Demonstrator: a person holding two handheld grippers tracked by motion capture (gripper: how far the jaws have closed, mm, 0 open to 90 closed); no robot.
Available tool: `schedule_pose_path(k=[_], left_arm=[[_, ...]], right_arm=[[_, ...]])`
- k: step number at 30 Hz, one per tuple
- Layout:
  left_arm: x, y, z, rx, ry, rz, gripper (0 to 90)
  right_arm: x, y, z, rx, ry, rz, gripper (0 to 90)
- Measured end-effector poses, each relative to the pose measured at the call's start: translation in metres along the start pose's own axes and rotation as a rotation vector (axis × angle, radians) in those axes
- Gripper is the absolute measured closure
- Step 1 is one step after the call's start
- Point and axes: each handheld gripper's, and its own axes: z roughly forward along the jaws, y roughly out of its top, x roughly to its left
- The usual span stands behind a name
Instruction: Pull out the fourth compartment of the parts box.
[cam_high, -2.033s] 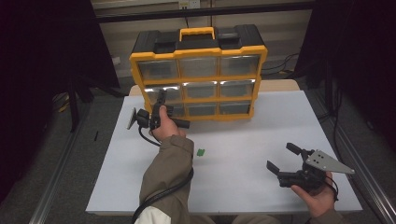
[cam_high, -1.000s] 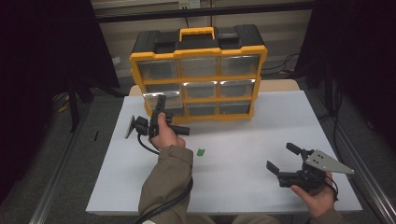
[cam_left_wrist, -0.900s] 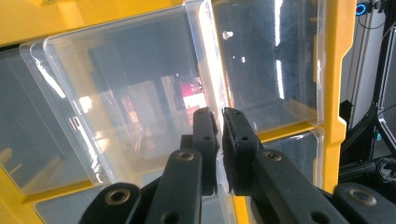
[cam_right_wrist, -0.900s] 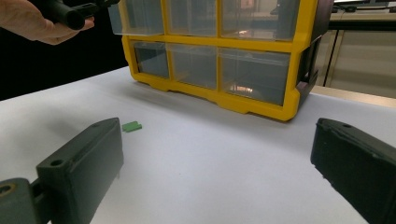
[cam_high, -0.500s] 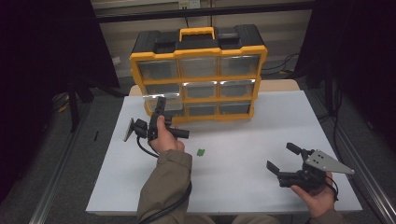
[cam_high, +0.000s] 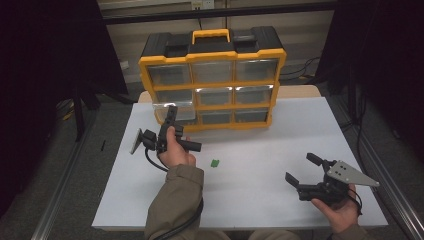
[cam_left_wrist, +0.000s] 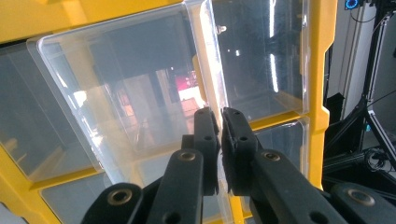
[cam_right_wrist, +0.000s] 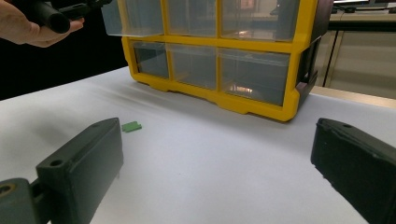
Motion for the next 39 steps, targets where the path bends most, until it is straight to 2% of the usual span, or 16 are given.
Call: schedule_pose_path(k=[3, 7, 10, 16, 20, 22, 24, 27, 29, 31, 32, 39], left_arm=[[0.001, 0.0, -0.002, 0.013, 0.001, 0.016, 85.4], [0.0, 0.0, -0.002, 0.001, -0.001, -0.004, 85.4], [0.001, 0.0, -0.004, 0.009, -0.004, 0.02, 85.4], [0.0, 0.0, -0.006, 0.01, -0.002, 0.006, 85.3], [0.001, 0.0, -0.006, 0.003, -0.009, 0.018, 85.4], [0.0, -0.001, -0.007, 0.003, -0.008, 0.006, 85.4], [0.001, 0.0, -0.008, 0.014, -0.007, 0.028, 85.4], [0.0, 0.0, -0.009, 0.01, -0.008, 0.015, 85.4], [0.001, 0.001, -0.011, 0.02, -0.01, 0.033, 85.3], [0.0, 0.0, -0.011, 0.012, -0.01, 0.019, 85.4], [0.001, 0.0, -0.012, 0.019, -0.012, 0.034, 85.3], [0.001, 0.0, -0.013, 0.015, -0.017, 0.032, 85.3]], right_arm=[[0.0, 0.0, 0.0, 0.001, -0.002, 0.0, 2.2], [0.0, 0.0, 0.0, 0.004, -0.004, -0.001, 2.3], [0.001, 0.0, -0.001, 0.005, -0.004, 0.002, 2.2], [0.001, 0.0, 0.0, 0.006, -0.002, 0.003, 2.2], [0.001, 0.0, 0.0, 0.004, -0.003, -0.001, 2.2], [0.001, 0.0, 0.0, 0.005, -0.003, -0.001, 2.2], [0.001, 0.0, 0.0, 0.003, -0.003, -0.001, 2.2], [0.001, 0.0, 0.0, 0.004, -0.001, -0.002, 2.2], [0.001, 0.0, 0.0, 0.002, -0.002, 0.002, 2.2], [0.001, 0.0, 0.0, 0.005, 0.0, 0.001, 2.2], [0.001, 0.0, 0.0, 0.006, 0.001, 0.0, 2.2], [0.001, 0.0, 0.0, 0.006, 0.0, 0.001, 2.2]])
